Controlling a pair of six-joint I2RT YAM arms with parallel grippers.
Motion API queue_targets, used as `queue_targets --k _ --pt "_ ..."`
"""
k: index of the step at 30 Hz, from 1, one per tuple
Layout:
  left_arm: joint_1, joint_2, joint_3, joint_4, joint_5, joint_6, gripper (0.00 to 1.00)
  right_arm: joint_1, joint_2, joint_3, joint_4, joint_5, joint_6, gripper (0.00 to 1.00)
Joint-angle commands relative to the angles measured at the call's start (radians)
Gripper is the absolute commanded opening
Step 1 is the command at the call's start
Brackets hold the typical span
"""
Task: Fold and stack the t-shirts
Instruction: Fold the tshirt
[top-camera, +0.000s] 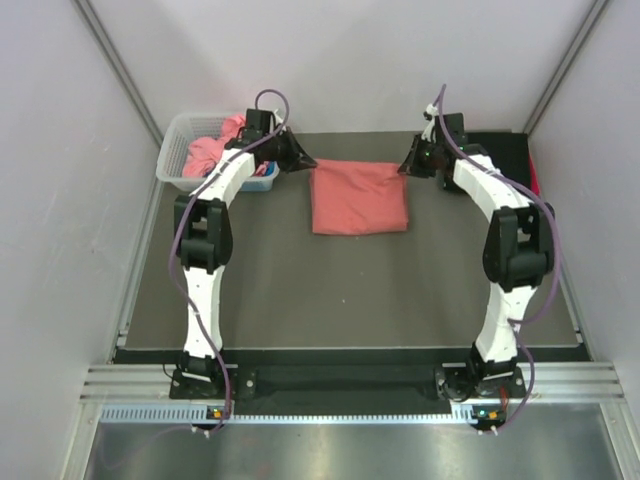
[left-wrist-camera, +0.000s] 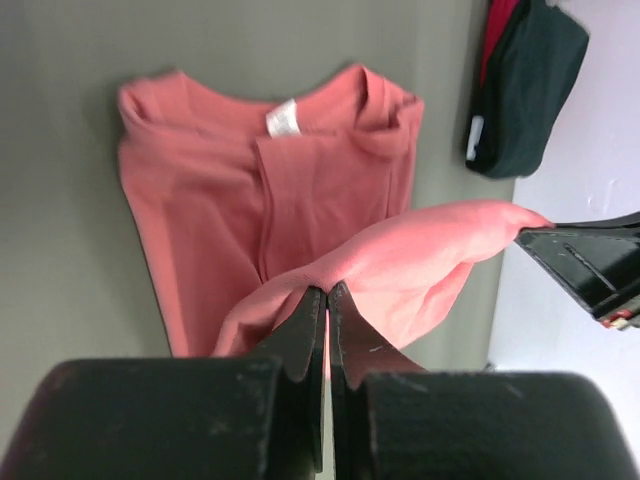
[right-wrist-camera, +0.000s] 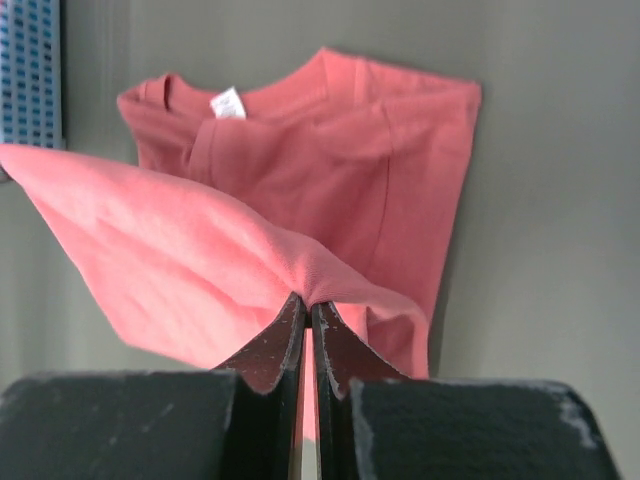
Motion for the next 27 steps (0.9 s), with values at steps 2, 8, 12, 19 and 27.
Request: queue_targets --k 2,8,12,19,27 --pt "0.05 0.11 0.076 0.228 0.077 -0.092 0.0 -0.025 0.113 0.128 0.109 -0.042 0.035 0.0" --pt "0.062 0.251 0.212 0.349 0.077 -0.132 0.0 -0.036 0.252 0.18 0.313 -0.101 0.107 0.08" --pt "0.064 0.305 0.278 0.374 0.074 -0.133 0.13 -0.04 0.317 0.227 0.373 -0.134 0.126 0.09" --pt "0.064 0.247 0.257 0.357 0.111 -0.091 0.29 -0.045 0.227 0.142 0.36 -0.091 0.09 0.34" --pt "0.064 0.089 0.195 0.288 0.074 0.023 0.33 -0.048 0.088 0.02 0.25 -0.043 -0.001 0.55"
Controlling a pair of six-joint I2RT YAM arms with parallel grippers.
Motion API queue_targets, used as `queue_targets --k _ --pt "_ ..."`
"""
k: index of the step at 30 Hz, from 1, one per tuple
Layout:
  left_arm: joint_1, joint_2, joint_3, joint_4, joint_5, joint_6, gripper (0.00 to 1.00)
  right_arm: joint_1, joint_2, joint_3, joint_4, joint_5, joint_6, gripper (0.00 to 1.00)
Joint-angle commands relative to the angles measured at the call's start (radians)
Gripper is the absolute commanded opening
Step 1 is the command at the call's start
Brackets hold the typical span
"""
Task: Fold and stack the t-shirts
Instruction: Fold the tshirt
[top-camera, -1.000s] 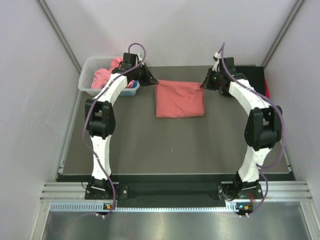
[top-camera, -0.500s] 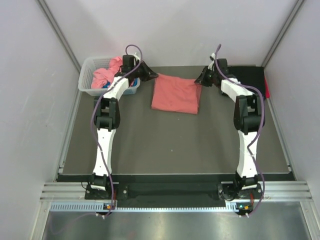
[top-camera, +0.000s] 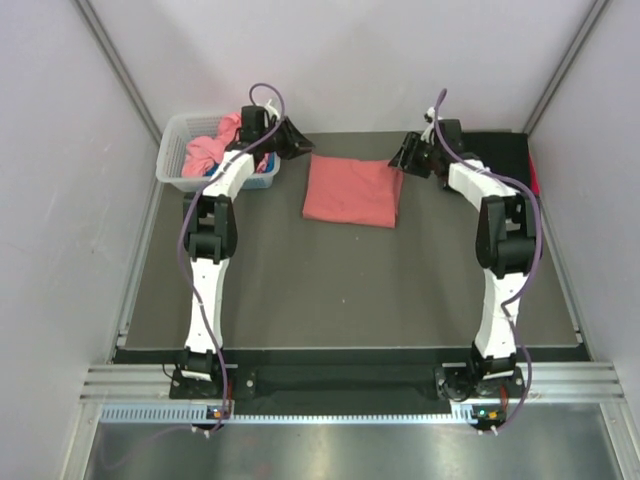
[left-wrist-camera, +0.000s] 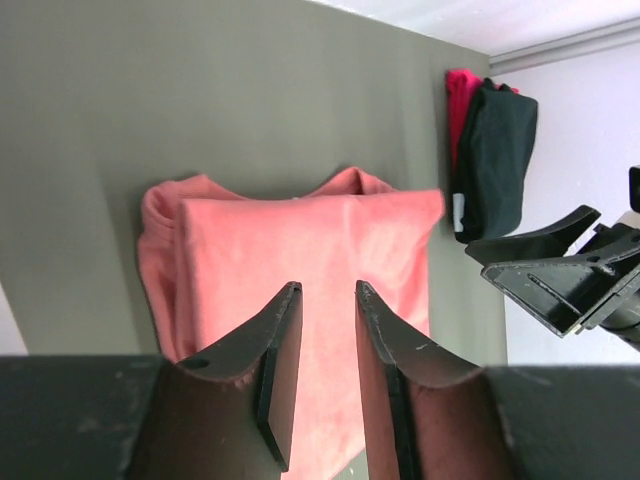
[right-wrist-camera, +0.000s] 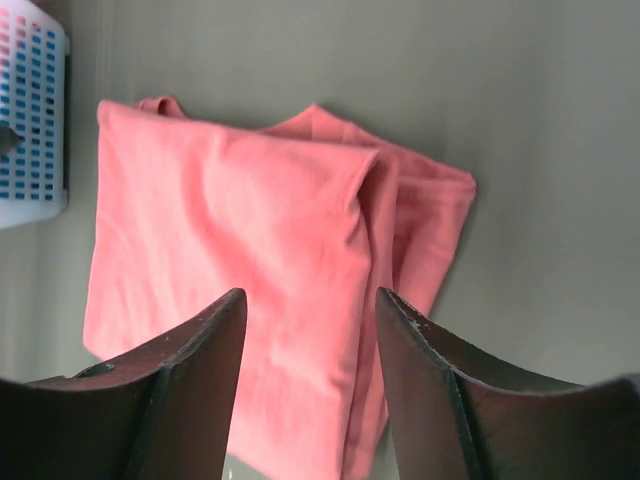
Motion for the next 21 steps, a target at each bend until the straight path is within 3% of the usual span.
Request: queue_targets --k 1,7,11,14,19,21 --pt "0.007 -0.17 -0.013 -0.008 0.001 0.073 0.33 -0.015 -0.117 -0.02 -0.057 0.025 -0.077 0.55" --pt "0.003 -0.323 -0.125 -0.076 -0.014 0.158 0.32 -0.011 -0.164 -0.174 -0.063 -0.023 -0.103 0.57" --pt "-0.008 -0.417 -0.189 -0.217 -0.06 0.233 0.31 0.005 -0.165 -0.234 -0.04 -0.047 -0.112 0.57" --pt "-0.029 -0.52 -0.324 -0.246 -0.129 0.303 0.33 0.011 -0.155 -0.275 -0.019 -0.052 -0.115 0.57" --pt "-0.077 -0.676 -0.628 -0.199 -0.178 0.281 0.35 0.029 -0.155 -0.355 0.005 -0.038 -0.123 0.55" --pt "-0.095 -0.708 -0.729 -0.168 -0.184 0.265 0.35 0.029 -0.166 -0.408 0.054 -0.038 -0.121 0.48"
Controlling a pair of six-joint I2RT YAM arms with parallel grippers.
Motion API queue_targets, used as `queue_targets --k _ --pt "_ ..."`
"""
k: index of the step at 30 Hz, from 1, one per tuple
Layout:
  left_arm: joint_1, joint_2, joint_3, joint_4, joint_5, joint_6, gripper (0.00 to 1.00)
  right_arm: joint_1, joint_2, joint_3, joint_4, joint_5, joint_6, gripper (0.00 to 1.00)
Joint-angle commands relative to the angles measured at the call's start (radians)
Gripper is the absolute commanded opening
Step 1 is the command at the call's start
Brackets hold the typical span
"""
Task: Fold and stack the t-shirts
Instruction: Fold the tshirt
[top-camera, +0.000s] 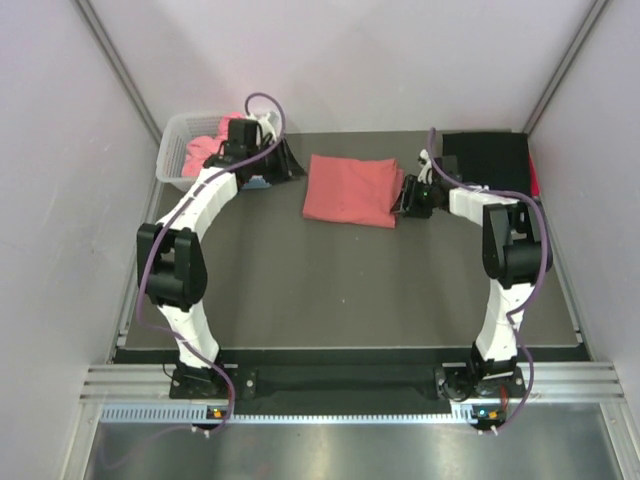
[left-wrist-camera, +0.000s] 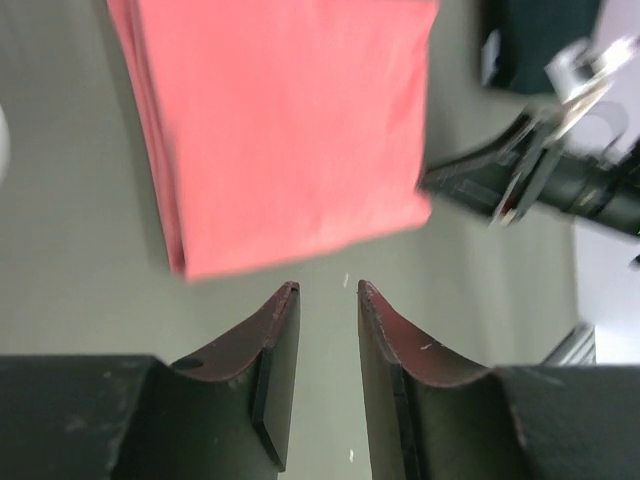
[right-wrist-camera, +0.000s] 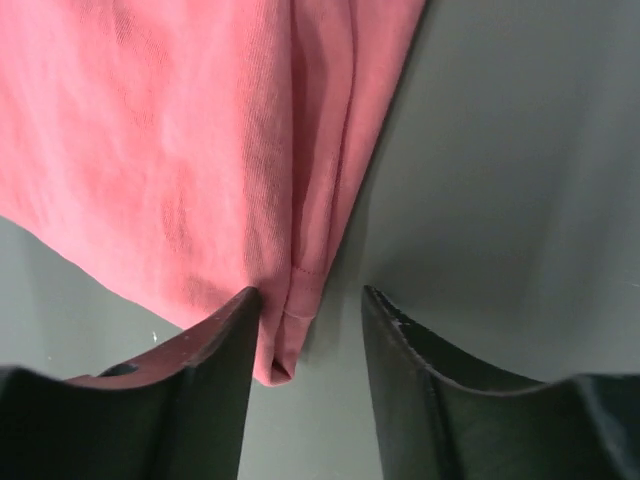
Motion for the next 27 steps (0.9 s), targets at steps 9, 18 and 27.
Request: queue_targets --k 9,18,27 --pt "-0.053 -0.193 -0.375 0.045 -0.118 -0.004 0.34 0.018 -0.014 -0.151 0.265 -0.126 0.067 0.37" --pt "-0.053 -0.296 -0.428 -0.046 -0.249 0.01 0.35 0.026 -0.019 -0.194 0.259 -0.131 0.093 0.0" --pt "-0.061 -0.31 -0.552 0.089 -0.001 -0.006 0.4 0.018 -0.27 -0.46 0.082 -0.071 -0.001 0.0"
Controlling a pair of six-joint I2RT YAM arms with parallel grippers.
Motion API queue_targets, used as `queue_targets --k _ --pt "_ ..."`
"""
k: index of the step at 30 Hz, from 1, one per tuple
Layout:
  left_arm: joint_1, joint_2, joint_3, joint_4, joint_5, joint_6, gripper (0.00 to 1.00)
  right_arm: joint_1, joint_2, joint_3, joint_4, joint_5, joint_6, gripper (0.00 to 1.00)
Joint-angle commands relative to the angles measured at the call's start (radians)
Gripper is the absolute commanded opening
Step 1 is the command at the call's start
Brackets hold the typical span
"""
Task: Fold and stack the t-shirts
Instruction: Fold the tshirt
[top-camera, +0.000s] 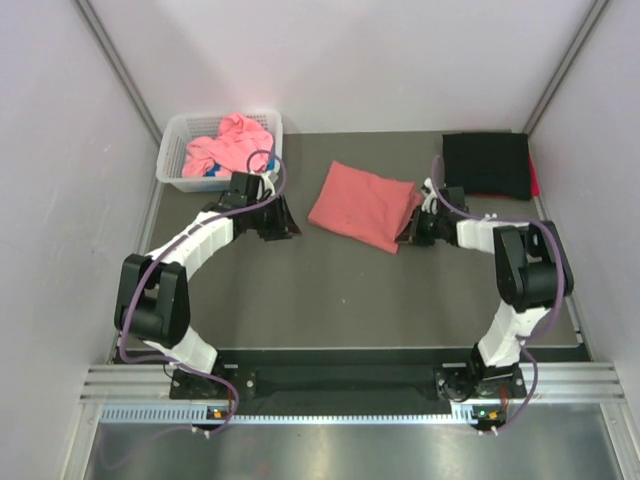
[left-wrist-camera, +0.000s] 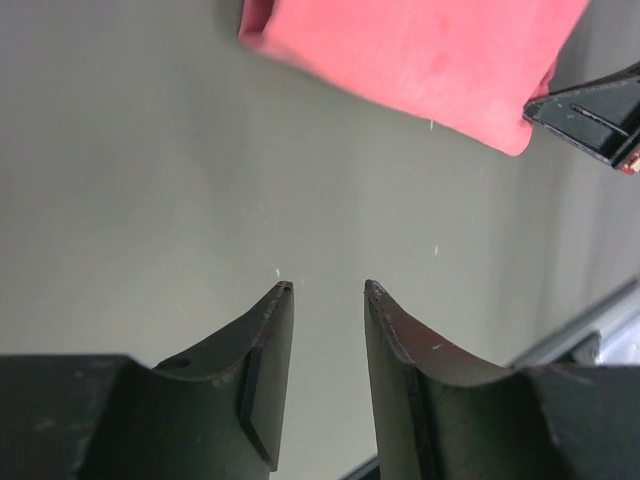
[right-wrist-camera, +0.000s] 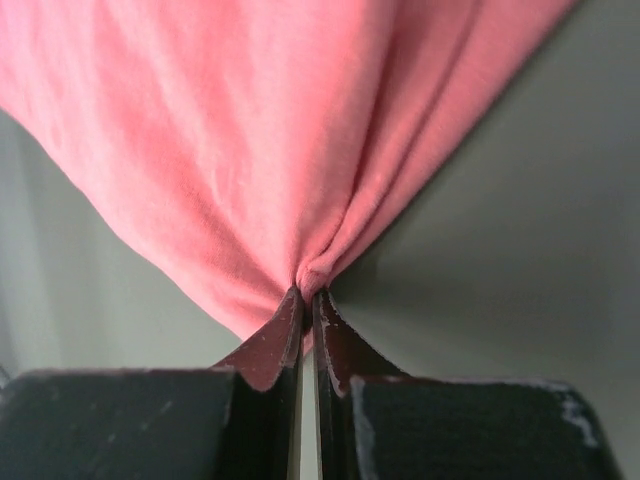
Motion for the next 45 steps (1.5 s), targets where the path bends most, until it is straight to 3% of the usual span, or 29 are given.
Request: queue_targets --k 1,4,7,8,14,22,33,35,36,38,45 --pt "-0.01 -0.03 -0.058 0.113 0.127 -0.003 0.4 0.006 -0.14 -0.148 -0.135 0.049 -0.058 0.0" --pt "-0.044 -0.016 -0.09 0.151 0.147 -0.003 0.41 0.006 -0.234 -0.256 -0.182 0.074 -0.066 0.0" --pt "-0.073 0.013 -0.109 0.197 0.125 0.004 0.44 0.006 -0.333 -0.323 -0.205 0.106 -0.038 0.15" --pt "-0.078 0.039 -0.112 0.233 0.124 0.001 0.44 0.005 -0.358 -0.335 -0.205 0.111 -0.021 0.26" --pt "-0.078 0.131 -0.11 0.368 0.061 0.024 0.45 0.006 -0.533 -0.322 -0.253 0.192 0.023 0.5" --pt "-0.078 0.231 -0.02 0.402 0.015 0.063 0.47 0.003 -0.616 -0.325 -0.254 0.239 0.031 0.54" --pt "-0.078 0.404 0.132 0.385 0.093 0.144 0.44 -0.007 -0.657 -0.339 -0.245 0.229 0.003 0.57" --pt "-0.078 0.418 0.143 0.385 0.111 0.152 0.39 -0.012 -0.656 -0.336 -0.244 0.23 -0.001 0.57" --pt "-0.078 0.421 0.147 0.38 0.118 0.152 0.2 -0.015 -0.648 -0.334 -0.244 0.23 -0.001 0.57" --pt "-0.078 0.421 0.15 0.353 0.156 0.15 0.02 -0.018 -0.644 -0.326 -0.244 0.232 -0.006 0.57" --pt "-0.098 0.291 0.009 0.239 0.104 0.057 0.0 -0.032 -0.611 -0.262 -0.23 0.23 -0.029 0.57"
